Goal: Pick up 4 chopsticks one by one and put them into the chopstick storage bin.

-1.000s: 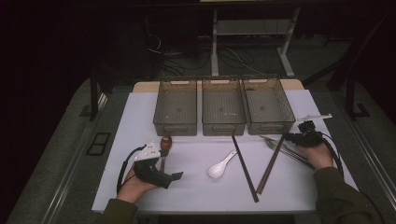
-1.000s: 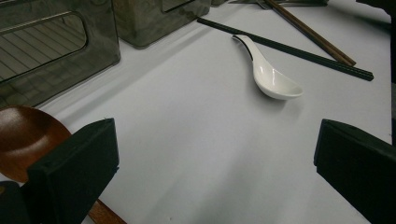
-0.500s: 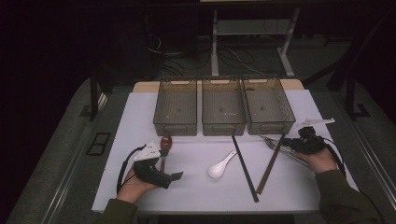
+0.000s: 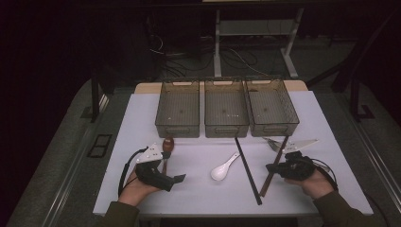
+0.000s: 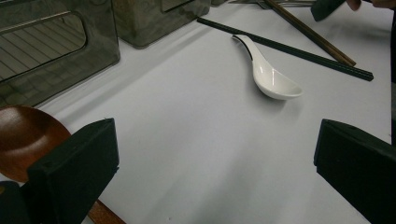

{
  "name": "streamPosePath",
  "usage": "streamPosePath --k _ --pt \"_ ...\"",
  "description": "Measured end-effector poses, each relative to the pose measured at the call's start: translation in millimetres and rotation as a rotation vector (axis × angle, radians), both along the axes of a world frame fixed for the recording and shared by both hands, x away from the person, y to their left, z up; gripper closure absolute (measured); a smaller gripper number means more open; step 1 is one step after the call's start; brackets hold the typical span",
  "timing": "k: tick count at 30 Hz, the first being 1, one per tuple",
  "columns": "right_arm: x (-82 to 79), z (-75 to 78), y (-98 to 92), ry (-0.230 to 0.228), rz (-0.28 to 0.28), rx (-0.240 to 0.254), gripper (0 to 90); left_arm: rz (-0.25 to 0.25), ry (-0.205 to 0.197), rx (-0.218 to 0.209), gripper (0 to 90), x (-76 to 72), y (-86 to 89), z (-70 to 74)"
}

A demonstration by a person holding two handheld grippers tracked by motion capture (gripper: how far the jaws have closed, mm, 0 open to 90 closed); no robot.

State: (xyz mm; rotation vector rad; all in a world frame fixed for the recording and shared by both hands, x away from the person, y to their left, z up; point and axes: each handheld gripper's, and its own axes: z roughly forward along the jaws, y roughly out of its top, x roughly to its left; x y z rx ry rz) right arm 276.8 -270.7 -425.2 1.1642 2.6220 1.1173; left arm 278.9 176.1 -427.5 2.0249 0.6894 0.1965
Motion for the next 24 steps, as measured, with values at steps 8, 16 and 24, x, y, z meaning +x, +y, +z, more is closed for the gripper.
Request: streamPosePath --k 8,16,24 --pt "-17.8 -9.4 21.8 0.034 0.103 -0.040 88.9 -0.002 0.004 0.002 0.0 -0.2 -0.8 -0.6" --pt "-23.2 -14.2 31.2 0.046 0.141 -0.068 88.9 -0.003 0.007 0.004 0.0 -0.2 -1.0 -0.8" --pt "-25.4 -14.8 29.1 0.050 0.143 -0.086 88.9 -0.002 0.007 0.002 0.0 -0.1 -0.7 -0.9"
